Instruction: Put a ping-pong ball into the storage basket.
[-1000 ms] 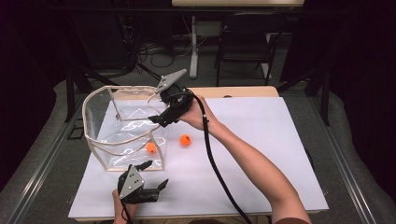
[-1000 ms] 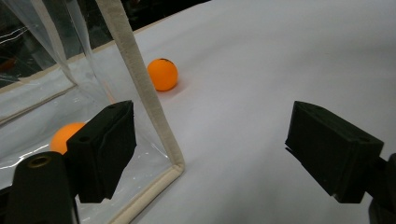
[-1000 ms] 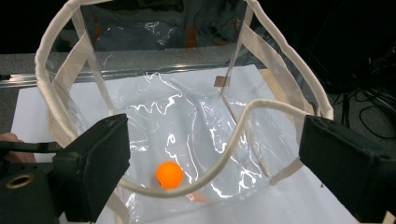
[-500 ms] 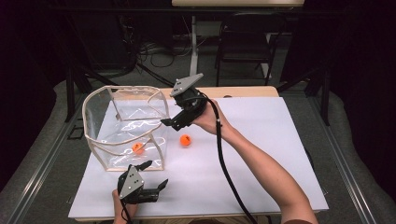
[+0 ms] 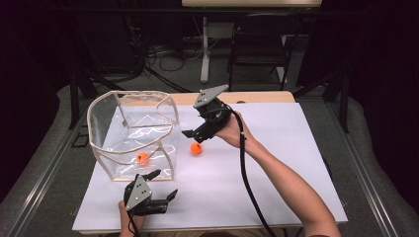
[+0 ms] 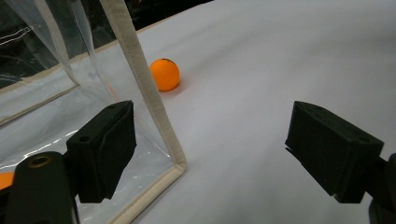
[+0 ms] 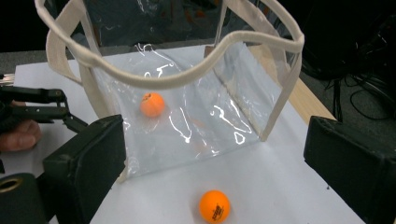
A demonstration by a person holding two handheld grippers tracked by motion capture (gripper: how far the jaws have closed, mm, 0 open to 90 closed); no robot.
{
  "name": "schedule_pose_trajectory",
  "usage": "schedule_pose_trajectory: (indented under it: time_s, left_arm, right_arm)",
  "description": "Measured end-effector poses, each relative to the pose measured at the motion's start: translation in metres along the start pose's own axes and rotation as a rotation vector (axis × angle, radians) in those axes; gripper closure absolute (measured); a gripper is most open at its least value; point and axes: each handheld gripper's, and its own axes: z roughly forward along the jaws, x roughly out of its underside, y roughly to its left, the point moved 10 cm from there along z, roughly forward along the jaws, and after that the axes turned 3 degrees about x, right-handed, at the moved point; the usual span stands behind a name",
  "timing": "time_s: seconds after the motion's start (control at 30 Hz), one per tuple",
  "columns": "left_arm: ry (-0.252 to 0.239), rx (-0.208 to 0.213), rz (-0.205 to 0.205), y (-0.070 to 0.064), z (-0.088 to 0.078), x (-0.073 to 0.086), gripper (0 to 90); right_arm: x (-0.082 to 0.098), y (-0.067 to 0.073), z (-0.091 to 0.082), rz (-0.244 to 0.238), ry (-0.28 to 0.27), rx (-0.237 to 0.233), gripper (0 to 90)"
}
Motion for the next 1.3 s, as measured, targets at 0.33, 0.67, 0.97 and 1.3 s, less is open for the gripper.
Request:
schedule_pose_trajectory:
  time_s: [0.33, 0.67, 0.97, 1.3]
  left_arm:
    - [0.000, -0.001, -0.001, 0.000, 0.000, 0.000, 15.8]
    - [0.000, 0.001, 0.000, 0.000, 0.000, 0.000, 15.8]
    - [0.002, -0.001, 0.001, 0.000, 0.000, 0.000, 15.8]
    - [0.002, -0.002, 0.000, 0.000, 0.000, 0.001, 15.8]
  right_arm:
    - [0.026, -0.002, 0.000, 0.023, 0.011, 0.003, 4.7]
    - [0.048, -0.003, -0.004, 0.064, 0.007, -0.009, 3.8]
    - [0.069, -0.003, -0.006, 0.089, 0.011, -0.008, 3.6]
    - [0.097, -0.003, -0.002, 0.119, 0.041, -0.008, 3.6]
